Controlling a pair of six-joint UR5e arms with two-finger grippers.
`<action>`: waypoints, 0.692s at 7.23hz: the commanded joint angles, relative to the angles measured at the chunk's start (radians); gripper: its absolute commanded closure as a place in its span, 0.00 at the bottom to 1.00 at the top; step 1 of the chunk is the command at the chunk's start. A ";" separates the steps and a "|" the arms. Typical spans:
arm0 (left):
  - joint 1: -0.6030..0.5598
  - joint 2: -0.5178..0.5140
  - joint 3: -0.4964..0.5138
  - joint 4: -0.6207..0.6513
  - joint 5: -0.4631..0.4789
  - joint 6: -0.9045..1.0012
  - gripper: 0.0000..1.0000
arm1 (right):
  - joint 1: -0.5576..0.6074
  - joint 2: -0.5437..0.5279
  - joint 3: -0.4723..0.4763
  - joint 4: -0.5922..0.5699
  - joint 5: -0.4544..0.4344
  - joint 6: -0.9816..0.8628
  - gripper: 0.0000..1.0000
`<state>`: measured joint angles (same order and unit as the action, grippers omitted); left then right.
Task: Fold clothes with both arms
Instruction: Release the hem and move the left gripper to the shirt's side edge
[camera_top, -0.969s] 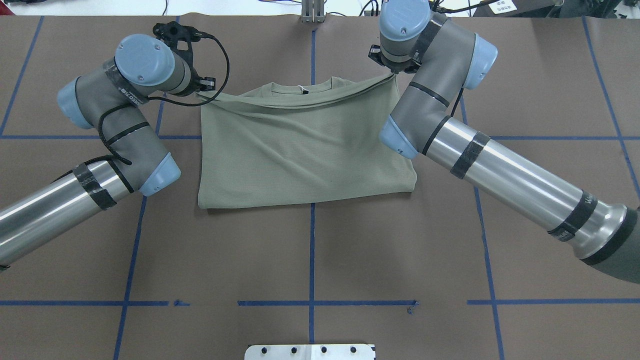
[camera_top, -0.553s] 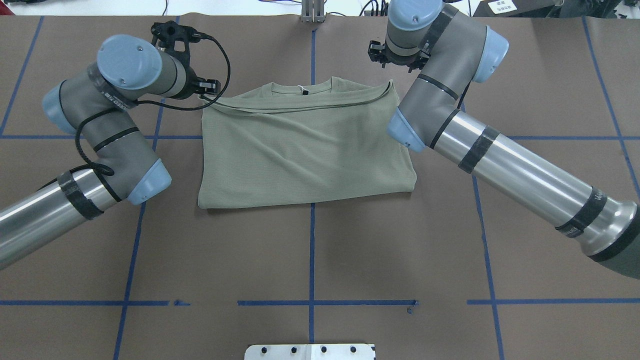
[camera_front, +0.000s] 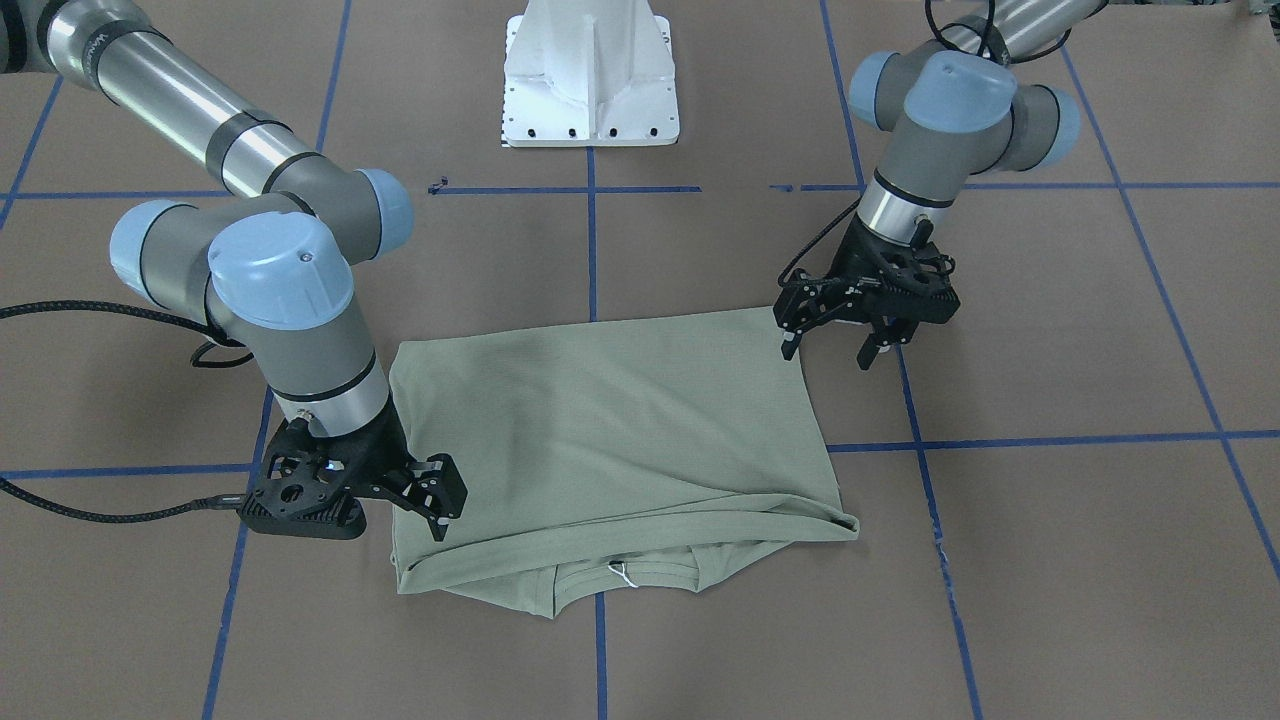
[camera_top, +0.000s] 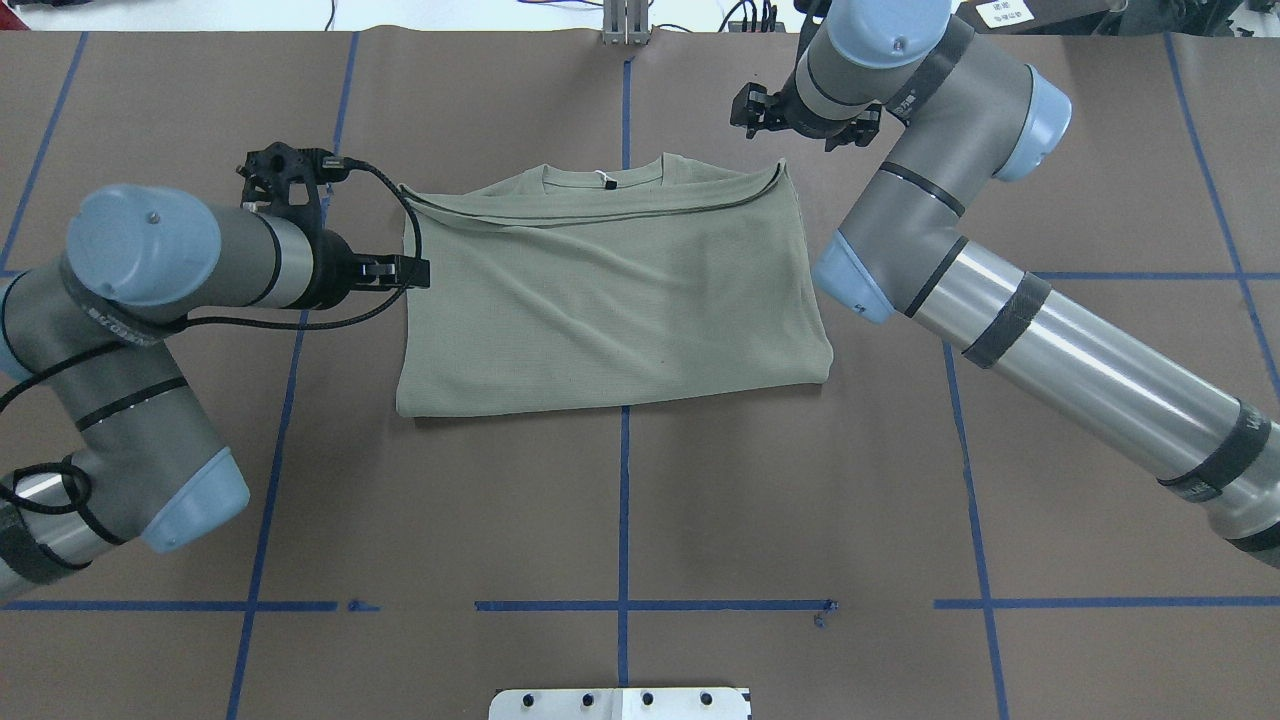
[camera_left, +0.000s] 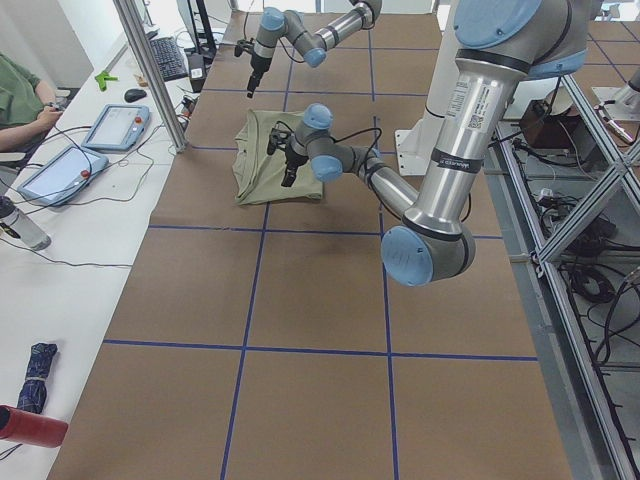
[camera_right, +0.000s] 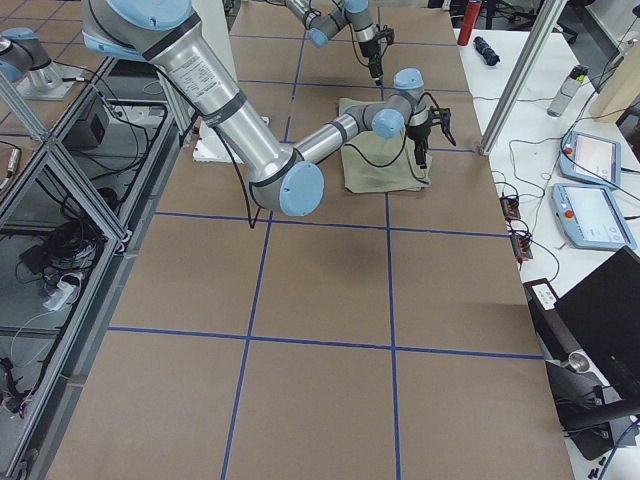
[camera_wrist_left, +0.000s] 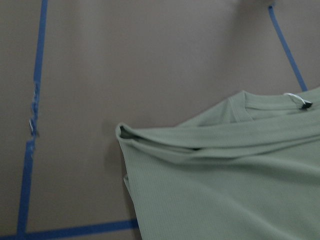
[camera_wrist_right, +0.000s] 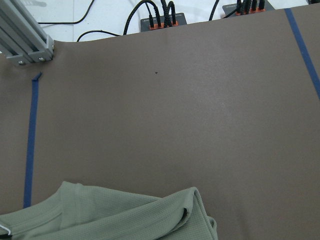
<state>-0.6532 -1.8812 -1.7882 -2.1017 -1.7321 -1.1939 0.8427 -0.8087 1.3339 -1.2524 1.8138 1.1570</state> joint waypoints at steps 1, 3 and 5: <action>0.125 0.062 0.003 -0.069 0.116 -0.162 0.22 | -0.001 -0.001 0.007 0.002 0.001 0.001 0.00; 0.147 0.074 0.019 -0.070 0.128 -0.193 0.26 | -0.001 -0.001 0.008 0.002 0.001 0.001 0.00; 0.168 0.073 0.023 -0.072 0.128 -0.220 0.37 | -0.001 -0.003 0.008 0.002 -0.001 0.001 0.00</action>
<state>-0.5003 -1.8086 -1.7684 -2.1725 -1.6064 -1.3936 0.8422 -0.8105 1.3420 -1.2502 1.8137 1.1581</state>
